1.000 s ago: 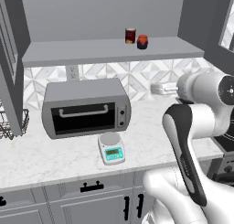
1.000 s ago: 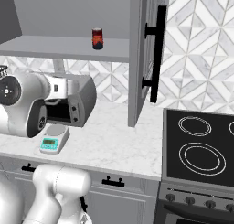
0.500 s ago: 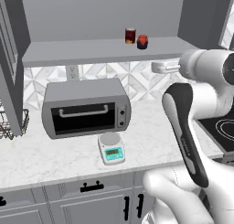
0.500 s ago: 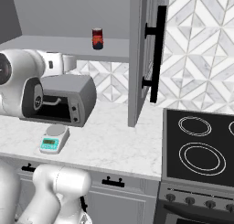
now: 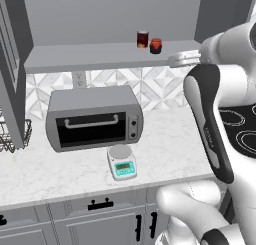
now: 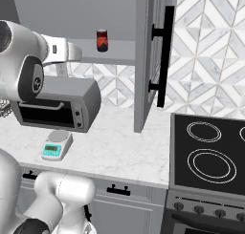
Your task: Pick the jam and place it on the digital scale for weighing, and close the cabinet.
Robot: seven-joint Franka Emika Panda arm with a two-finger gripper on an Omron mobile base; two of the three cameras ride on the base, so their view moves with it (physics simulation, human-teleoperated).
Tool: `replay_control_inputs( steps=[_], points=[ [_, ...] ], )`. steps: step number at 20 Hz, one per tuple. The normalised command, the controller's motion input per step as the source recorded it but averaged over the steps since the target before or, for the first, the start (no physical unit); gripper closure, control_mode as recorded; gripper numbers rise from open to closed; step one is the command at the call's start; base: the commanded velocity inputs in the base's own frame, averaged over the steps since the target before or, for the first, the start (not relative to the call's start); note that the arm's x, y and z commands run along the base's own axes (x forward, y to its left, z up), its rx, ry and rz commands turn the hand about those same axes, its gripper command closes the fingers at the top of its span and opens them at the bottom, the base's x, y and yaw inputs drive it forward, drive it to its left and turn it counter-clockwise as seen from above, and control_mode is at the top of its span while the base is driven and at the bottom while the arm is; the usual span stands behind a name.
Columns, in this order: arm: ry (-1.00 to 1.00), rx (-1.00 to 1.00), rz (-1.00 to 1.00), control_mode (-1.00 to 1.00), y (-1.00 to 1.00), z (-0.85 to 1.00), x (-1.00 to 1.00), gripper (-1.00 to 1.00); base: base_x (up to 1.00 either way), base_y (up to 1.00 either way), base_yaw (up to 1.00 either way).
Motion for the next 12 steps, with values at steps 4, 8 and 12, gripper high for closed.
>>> replay_control_inputs(
  steps=[4, 8, 12],
  points=[
    [0.05, 0.0, 0.0, -1.0, -0.16, 0.0, 0.1, -1.0, 0.0, 0.0, 0.0],
    [0.14, 0.0, 0.0, -1.0, -0.08, 0.0, 0.43, -1.0, 0.0, 0.0, 0.0],
    [0.0, 0.0, 0.0, -1.0, -0.01, 0.0, 0.26, -1.0, 0.0, 0.0, 0.0]
  ],
)
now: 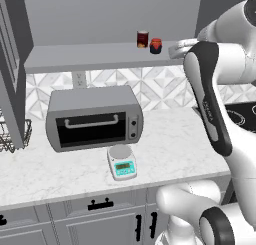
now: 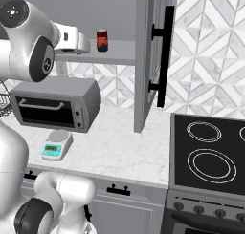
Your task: Pick the jam and place it on the digital scale for weighing, and close the cabinet.
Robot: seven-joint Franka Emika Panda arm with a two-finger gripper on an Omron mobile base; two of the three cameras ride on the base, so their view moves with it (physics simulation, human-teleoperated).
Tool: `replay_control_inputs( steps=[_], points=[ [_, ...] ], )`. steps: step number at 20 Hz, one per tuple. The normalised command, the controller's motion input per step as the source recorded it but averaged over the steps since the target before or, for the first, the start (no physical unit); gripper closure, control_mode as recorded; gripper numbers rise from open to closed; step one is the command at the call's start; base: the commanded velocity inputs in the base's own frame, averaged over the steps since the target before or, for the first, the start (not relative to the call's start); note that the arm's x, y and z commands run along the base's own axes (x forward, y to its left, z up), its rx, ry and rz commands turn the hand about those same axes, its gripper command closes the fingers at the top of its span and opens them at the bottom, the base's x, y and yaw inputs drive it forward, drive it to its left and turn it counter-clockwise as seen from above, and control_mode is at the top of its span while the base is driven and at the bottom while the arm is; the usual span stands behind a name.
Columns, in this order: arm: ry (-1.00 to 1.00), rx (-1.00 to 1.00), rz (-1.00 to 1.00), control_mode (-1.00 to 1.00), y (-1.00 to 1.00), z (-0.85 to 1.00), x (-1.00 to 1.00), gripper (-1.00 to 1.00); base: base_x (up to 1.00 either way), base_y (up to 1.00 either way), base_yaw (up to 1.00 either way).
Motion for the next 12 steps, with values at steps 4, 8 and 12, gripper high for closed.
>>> replay_control_inputs(
  steps=[4, 8, 12],
  points=[
    [-0.07, 0.0, 0.0, -1.0, -0.02, -0.08, 0.32, -1.0, 0.0, 0.0, 0.0],
    [-0.08, 0.0, 0.0, -1.0, -0.01, -0.06, 0.5, -1.0, 0.0, 0.0, 0.0],
    [-0.13, 0.07, 0.0, -1.0, 0.0, 0.0, 0.47, -1.0, 0.0, 0.0, 0.0]
  ],
)
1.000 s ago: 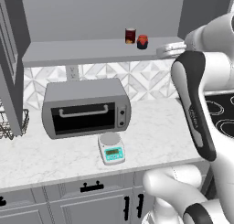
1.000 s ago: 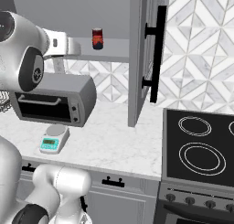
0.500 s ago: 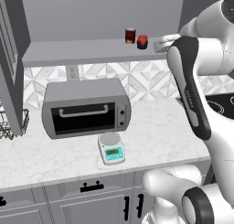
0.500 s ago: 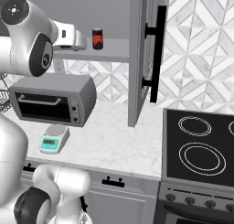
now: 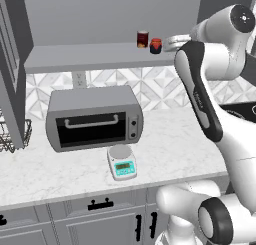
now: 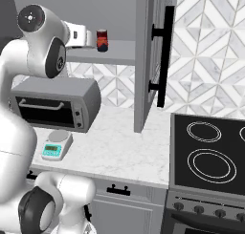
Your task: Pick the jam and place it on the digital scale for weighing, and close the cabinet.
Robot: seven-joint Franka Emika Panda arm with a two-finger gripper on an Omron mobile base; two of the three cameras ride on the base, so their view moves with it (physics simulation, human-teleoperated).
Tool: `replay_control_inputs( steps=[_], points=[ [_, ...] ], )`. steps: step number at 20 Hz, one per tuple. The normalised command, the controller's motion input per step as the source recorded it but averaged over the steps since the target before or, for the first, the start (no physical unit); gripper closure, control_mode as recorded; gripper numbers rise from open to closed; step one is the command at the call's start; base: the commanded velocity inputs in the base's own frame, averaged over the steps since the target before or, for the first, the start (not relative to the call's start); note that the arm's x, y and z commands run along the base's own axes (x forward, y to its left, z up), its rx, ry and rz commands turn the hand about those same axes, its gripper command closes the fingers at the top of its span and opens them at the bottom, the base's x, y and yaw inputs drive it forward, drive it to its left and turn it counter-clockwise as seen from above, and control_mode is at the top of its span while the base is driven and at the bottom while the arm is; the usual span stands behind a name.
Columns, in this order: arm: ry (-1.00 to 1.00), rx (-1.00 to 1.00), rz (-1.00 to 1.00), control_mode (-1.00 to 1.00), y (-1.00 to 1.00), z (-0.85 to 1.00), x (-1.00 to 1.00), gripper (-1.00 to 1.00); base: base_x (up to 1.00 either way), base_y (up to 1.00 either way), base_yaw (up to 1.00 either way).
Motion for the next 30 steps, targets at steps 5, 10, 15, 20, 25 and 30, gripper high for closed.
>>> replay_control_inputs(
  steps=[5, 10, 15, 20, 25, 30],
  points=[
    [-0.03, 0.03, 0.0, -1.0, 0.0, 0.03, 0.47, -1.0, 0.0, 0.0, 0.0],
    [-0.02, 0.0, 0.0, -1.0, 0.0, 0.01, 0.6, -1.0, 0.0, 0.0, 0.0],
    [-0.14, 0.0, 0.0, -1.0, 0.0, 0.0, 0.61, -1.0, 0.0, 0.0, 0.0],
    [-0.07, 0.0, 0.0, -1.0, -0.05, 0.0, 0.55, -1.0, 0.0, 0.0, 0.0],
    [0.0, 0.0, 0.0, -1.0, -0.1, -0.13, 0.52, -1.0, 0.0, 0.0, 0.0],
    [0.0, 0.0, 0.0, -1.0, -0.05, -0.05, 0.31, -1.0, 0.0, 0.0, 0.0]
  ],
)
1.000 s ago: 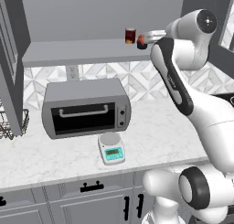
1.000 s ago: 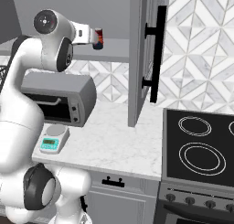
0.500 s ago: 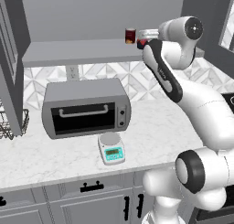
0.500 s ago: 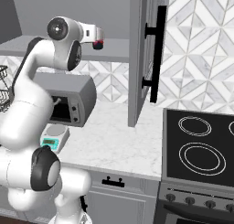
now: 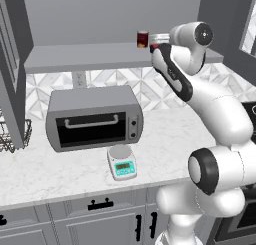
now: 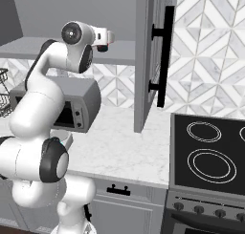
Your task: Pick the jam and place it on the digital scale for weighing, and close the cabinet.
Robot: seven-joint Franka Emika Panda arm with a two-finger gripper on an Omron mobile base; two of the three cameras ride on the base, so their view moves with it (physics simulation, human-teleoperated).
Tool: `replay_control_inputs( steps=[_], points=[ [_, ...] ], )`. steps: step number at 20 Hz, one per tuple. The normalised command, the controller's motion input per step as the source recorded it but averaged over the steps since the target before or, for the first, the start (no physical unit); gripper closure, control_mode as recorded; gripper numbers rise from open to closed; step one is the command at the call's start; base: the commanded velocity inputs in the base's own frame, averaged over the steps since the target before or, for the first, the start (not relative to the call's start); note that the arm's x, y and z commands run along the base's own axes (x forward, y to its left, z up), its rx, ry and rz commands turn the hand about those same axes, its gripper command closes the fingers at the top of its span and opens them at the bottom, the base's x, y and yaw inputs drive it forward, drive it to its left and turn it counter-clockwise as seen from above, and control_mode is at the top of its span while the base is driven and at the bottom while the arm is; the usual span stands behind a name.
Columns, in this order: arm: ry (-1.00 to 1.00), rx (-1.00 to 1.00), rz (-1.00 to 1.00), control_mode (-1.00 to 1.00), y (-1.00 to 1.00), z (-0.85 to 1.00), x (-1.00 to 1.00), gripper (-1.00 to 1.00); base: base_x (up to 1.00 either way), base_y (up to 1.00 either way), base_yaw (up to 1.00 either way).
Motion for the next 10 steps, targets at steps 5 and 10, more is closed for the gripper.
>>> replay_control_inputs(
  steps=[5, 10],
  points=[
    [0.01, 0.0, 0.0, -1.0, 0.0, -0.21, 0.33, -1.0, 0.0, 0.0, 0.0],
    [0.01, 0.0, 0.01, -1.0, 0.0, -0.19, 0.4, -1.0, 0.0, 0.0, 0.0]
  ],
)
